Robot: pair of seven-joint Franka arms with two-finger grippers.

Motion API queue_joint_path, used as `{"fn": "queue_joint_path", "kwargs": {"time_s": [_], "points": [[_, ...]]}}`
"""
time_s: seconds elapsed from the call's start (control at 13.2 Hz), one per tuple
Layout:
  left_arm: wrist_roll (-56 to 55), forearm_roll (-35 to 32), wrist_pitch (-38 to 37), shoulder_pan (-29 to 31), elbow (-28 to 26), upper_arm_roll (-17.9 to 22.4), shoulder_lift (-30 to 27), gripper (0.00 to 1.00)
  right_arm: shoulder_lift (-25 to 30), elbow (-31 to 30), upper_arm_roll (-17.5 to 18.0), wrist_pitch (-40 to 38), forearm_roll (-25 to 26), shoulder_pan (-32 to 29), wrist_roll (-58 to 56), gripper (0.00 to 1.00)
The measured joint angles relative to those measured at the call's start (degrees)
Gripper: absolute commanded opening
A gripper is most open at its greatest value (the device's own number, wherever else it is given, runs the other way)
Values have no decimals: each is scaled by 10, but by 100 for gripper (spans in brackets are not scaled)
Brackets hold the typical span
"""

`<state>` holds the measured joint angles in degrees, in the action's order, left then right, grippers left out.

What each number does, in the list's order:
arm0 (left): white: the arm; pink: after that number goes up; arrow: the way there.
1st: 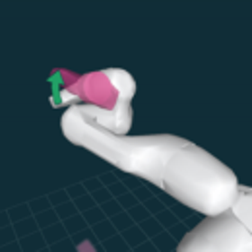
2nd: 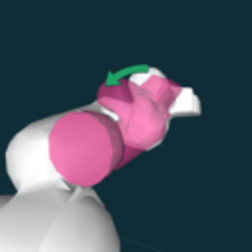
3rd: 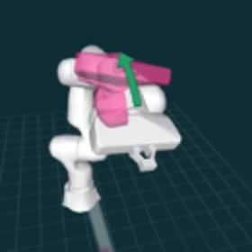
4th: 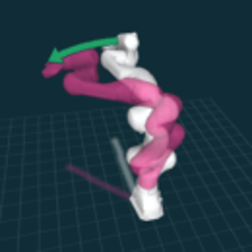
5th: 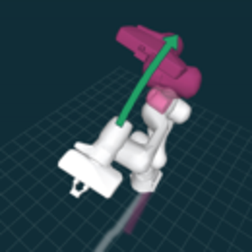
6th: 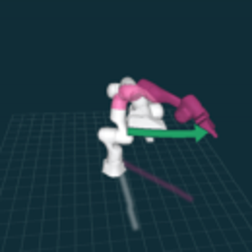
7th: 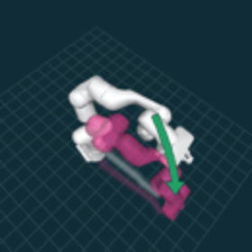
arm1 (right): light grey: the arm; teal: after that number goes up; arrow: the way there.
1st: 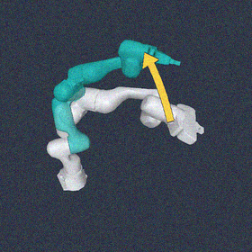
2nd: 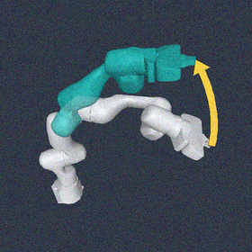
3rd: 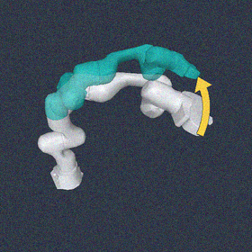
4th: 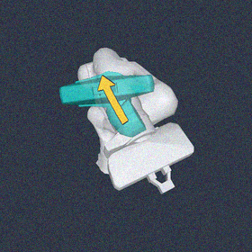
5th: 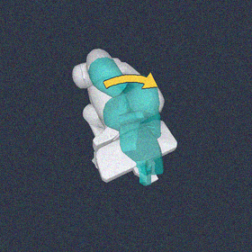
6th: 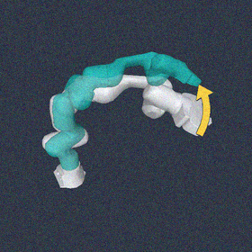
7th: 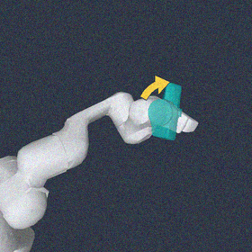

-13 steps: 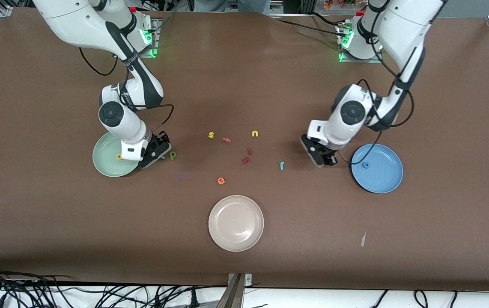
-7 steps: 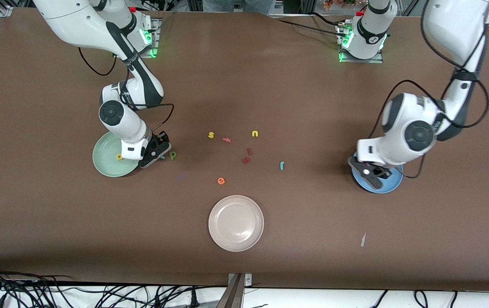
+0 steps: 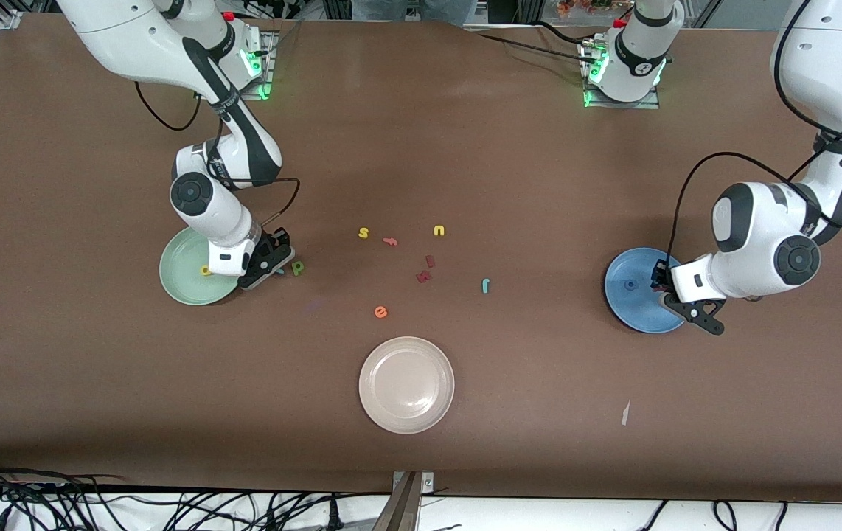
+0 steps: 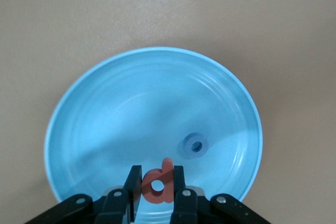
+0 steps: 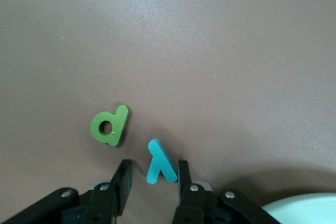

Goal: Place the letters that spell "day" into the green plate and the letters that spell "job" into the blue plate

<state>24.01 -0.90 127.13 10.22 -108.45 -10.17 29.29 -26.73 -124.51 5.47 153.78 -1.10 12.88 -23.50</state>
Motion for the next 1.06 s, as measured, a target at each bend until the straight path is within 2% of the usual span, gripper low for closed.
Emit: {"fn": "queue_joint_path", "kwargs": {"time_s": [0.08,0.15,0.38,0.61,0.76,1.06], "points": [[-37,0,0,-2,-2,-3,0,82,0,0,0,1,0,0,0,42],[-70,0,0,-4,-2,-5,0,100,0,-1,0,3,0,0,0,38],[-190,2,-30,-10,16,-15,-1,100,-1,-1,0,6,0,0,0,33],[-299,4,-57,-25,50,-46,-2,100,-1,-3,0,9,0,0,0,26],[-348,8,-59,-70,64,-54,0,100,-1,-3,0,10,0,0,0,19],[-470,9,-58,-171,120,-55,38,100,-1,-3,0,11,0,0,0,15]]}}
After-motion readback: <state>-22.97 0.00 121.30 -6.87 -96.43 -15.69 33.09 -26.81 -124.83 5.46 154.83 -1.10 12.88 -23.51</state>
